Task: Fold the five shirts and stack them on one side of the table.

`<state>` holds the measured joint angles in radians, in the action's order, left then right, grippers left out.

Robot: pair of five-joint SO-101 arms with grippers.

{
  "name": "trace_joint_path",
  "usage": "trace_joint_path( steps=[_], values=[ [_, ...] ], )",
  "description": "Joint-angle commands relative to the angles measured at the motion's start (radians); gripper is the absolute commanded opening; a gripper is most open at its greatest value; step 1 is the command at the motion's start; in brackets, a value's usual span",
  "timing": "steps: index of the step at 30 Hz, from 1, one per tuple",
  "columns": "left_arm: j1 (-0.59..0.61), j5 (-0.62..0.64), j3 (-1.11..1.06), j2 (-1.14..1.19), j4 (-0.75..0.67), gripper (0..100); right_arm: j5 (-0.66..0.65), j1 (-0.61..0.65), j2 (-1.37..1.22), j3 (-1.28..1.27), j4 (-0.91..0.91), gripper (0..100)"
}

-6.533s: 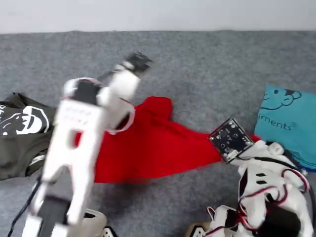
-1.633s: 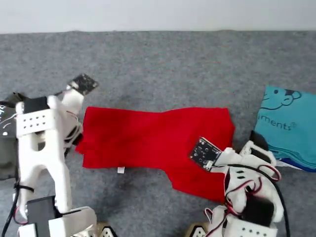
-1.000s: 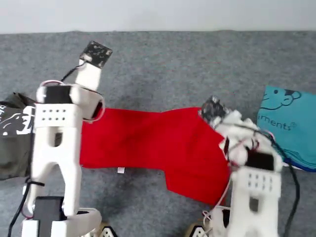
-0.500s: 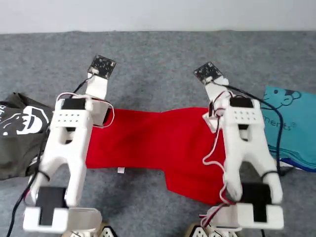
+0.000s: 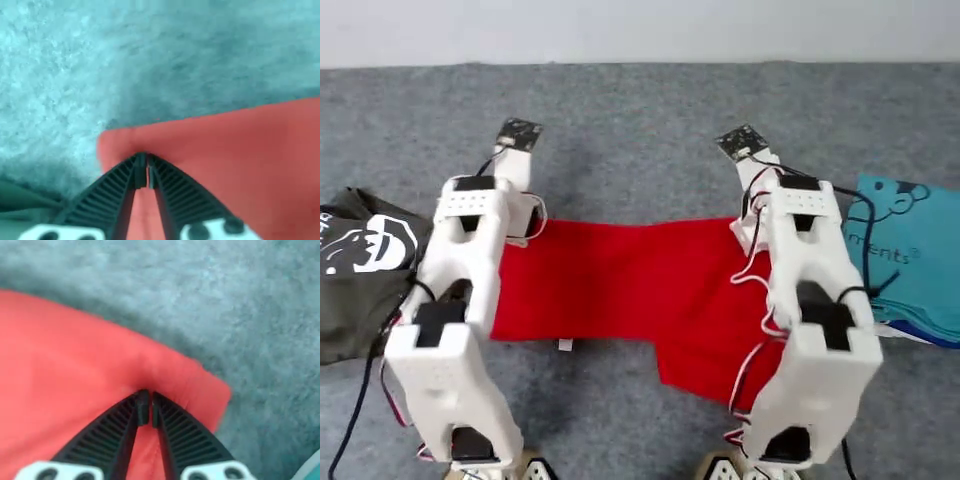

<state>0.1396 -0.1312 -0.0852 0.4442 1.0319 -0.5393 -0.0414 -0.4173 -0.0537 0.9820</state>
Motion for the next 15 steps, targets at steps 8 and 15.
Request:
trace_joint_path(
  steps=[8, 15],
  values=[
    [0.097, 0.000, 0.120, -0.011, 0.170, 1, 0.006, -0.024, -0.056, 0.305, 0.232, 2.0],
    [0.066, 0.005, 0.120, -0.209, 0.195, 1, 0.003, 0.050, 0.016, 0.342, 0.315, 2.0]
  ],
)
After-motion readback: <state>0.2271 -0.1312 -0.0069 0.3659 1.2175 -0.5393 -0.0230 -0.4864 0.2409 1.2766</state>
